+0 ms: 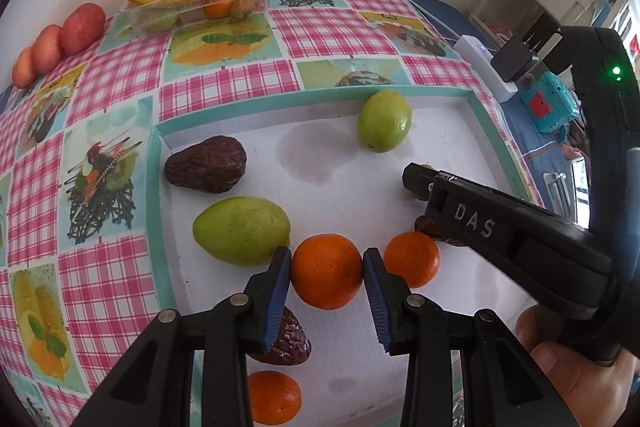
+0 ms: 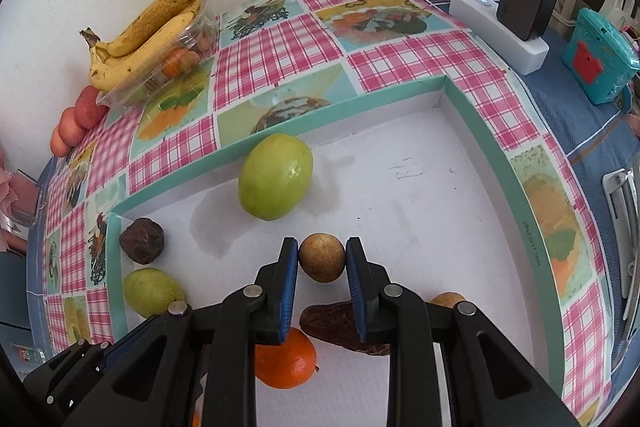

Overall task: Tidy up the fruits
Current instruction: 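Carry the kiwi with the right tool while the left tool carries the tangerine over the tray, then open the right tool to drop the kiwi while the left tool releases the tangerine in the tray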

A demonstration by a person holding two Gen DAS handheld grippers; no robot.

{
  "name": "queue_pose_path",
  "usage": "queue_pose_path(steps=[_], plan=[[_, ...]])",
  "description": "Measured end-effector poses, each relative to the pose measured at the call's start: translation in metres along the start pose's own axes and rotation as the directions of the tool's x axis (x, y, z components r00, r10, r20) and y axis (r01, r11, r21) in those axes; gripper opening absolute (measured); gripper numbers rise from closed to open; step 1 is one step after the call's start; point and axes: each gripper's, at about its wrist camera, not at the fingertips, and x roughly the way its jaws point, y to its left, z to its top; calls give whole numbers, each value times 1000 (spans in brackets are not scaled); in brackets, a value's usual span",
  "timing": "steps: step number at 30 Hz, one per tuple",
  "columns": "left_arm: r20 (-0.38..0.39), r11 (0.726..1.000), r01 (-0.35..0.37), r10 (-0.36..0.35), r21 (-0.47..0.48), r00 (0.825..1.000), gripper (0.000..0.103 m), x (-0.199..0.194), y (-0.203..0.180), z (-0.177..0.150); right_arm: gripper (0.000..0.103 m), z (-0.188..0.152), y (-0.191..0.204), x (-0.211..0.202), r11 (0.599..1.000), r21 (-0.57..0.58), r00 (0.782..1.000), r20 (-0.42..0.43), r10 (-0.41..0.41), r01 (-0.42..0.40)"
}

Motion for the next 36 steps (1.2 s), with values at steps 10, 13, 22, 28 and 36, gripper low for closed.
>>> queue_pose_path(steps=[10, 13, 22, 28, 36], plan=[[-21, 999, -29, 29, -18, 999, 39, 6, 5, -1, 26, -1, -3, 0, 1000, 18, 1000, 0, 0, 0], [-31, 999, -21, 20, -27, 999, 40, 6, 7, -1, 26, -1, -3, 0, 1000, 21, 1000, -1, -8, 8], [-19, 999, -26, 26, -28, 999, 46, -7, 12, -1, 27, -1, 2, -2, 999, -3, 999, -9, -52, 52], [8, 998, -38, 39, -53, 999, 55, -24, 28, 0, 38, 0, 3, -7, 997, -12, 997, -4, -71, 71], [29, 956, -189, 200, -227, 979, 84, -41, 90, 0, 58, -5, 5, -18, 996, -27, 997, 10, -82, 82]])
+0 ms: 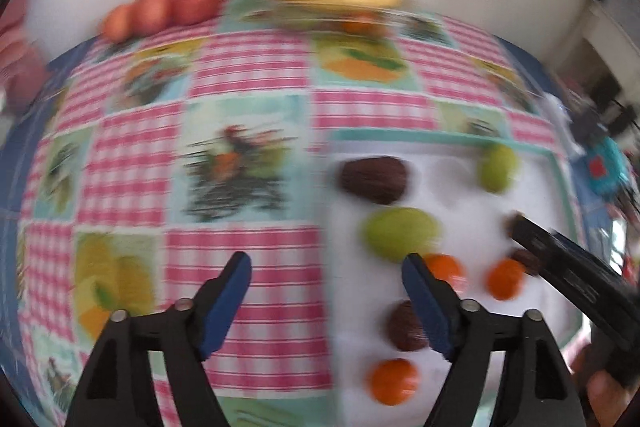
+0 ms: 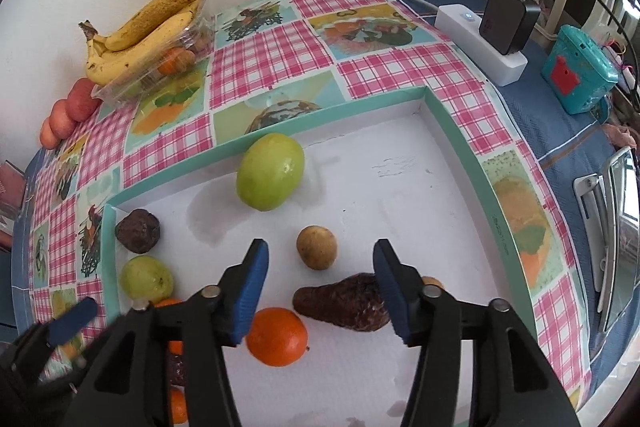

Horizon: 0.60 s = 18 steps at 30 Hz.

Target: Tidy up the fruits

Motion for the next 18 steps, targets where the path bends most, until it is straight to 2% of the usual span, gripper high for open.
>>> queue_pose_path(steps=[3, 6, 8, 9, 11, 15, 18], plan=[[27, 996, -51, 53, -74, 998, 93, -2, 28, -3, 67, -5, 7, -3, 1000, -23, 1000, 0, -4, 4], [54, 992, -74, 80, -106, 995, 103, -4, 46, -10, 74, -13, 18, -11, 999, -51, 1000, 13, 1, 0], [67, 989, -86, 95, -121, 993, 103, -2, 57, -17, 76, -18, 24, -16, 998, -60, 1000, 22, 11, -9], [65, 988, -94, 102, -125, 993, 103, -1, 59, -18, 82, -21, 28, -18, 998, -60, 999, 30, 15, -13], [62, 984, -116, 125, -133, 990, 103, 0, 65, -24, 87, -26, 35, -20, 997, -68, 999, 38, 27, -25], [85, 979, -139, 153, -148, 985, 103, -7, 73, -33, 87, -41, 51, -26, 994, -97, 997, 53, 51, -45], [97, 981, -149, 161, -124, 982, 103, -12, 71, -40, 87, -53, 58, -32, 993, -102, 995, 73, 63, -55]])
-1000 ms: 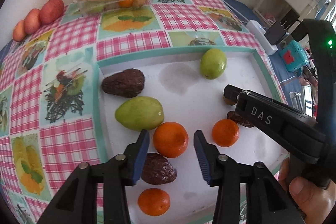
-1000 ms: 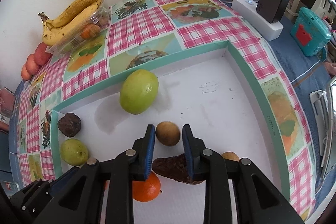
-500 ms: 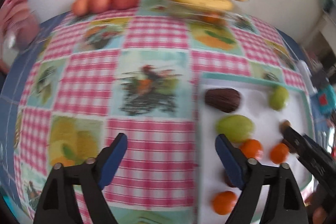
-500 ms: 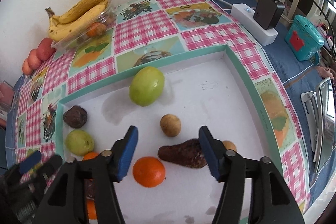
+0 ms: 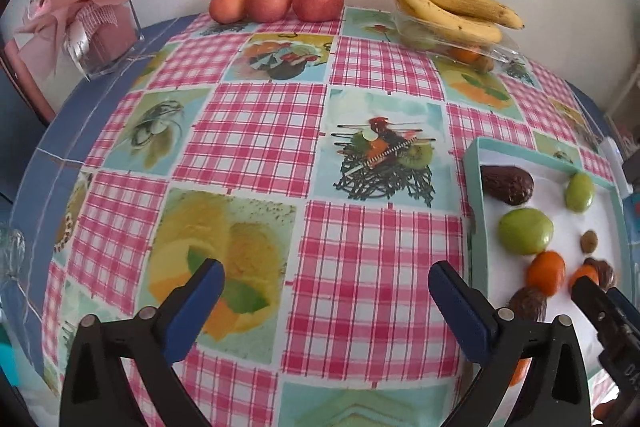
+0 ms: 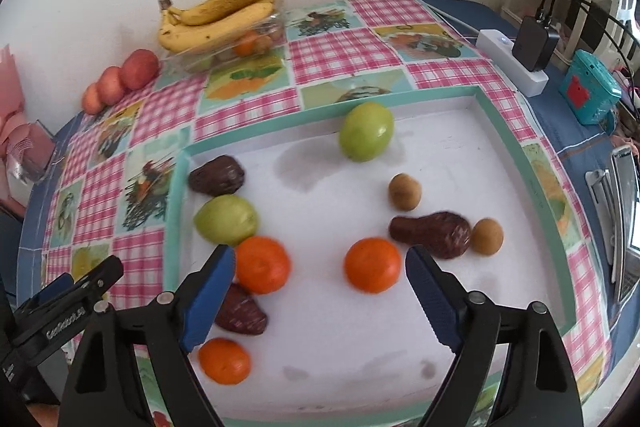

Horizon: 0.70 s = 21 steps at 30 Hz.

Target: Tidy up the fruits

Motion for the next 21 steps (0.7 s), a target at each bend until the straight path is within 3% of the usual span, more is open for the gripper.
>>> queue_pose_path(steps=[16, 21], plan=[[103, 989, -90, 78, 119, 992, 103, -51, 0, -43, 87, -55, 11, -22, 1000, -25, 1000, -26, 16, -17], [156, 955, -257, 235, 146, 960, 103, -63, -5, -53, 87, -70, 12, -27, 999, -31, 999, -48, 26, -27]])
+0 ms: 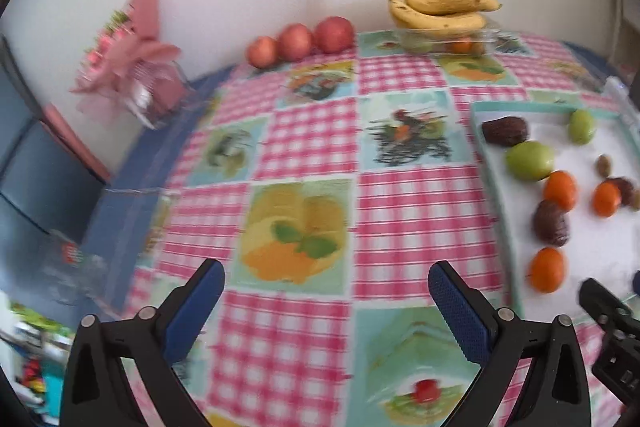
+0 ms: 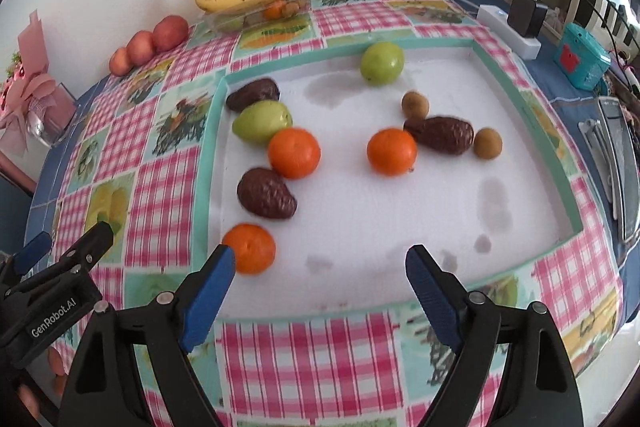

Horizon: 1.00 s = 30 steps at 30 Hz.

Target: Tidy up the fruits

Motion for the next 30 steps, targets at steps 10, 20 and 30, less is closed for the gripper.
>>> queue_pose_path(steps=[10, 20, 30], plan=[[-74, 999, -8, 5, -44, 997, 103, 0, 15, -9, 87, -15, 6, -8, 999, -35, 1000, -12, -8, 7], [-97, 998, 0, -7, -67, 995, 103, 4, 26, -7, 87, -14, 7, -14, 999, -49, 1000, 8, -10, 10], [-129, 996, 42, -52, -77, 990, 103, 5, 41, -8, 87, -13, 5, -11, 997, -51, 999, 2, -51, 51]])
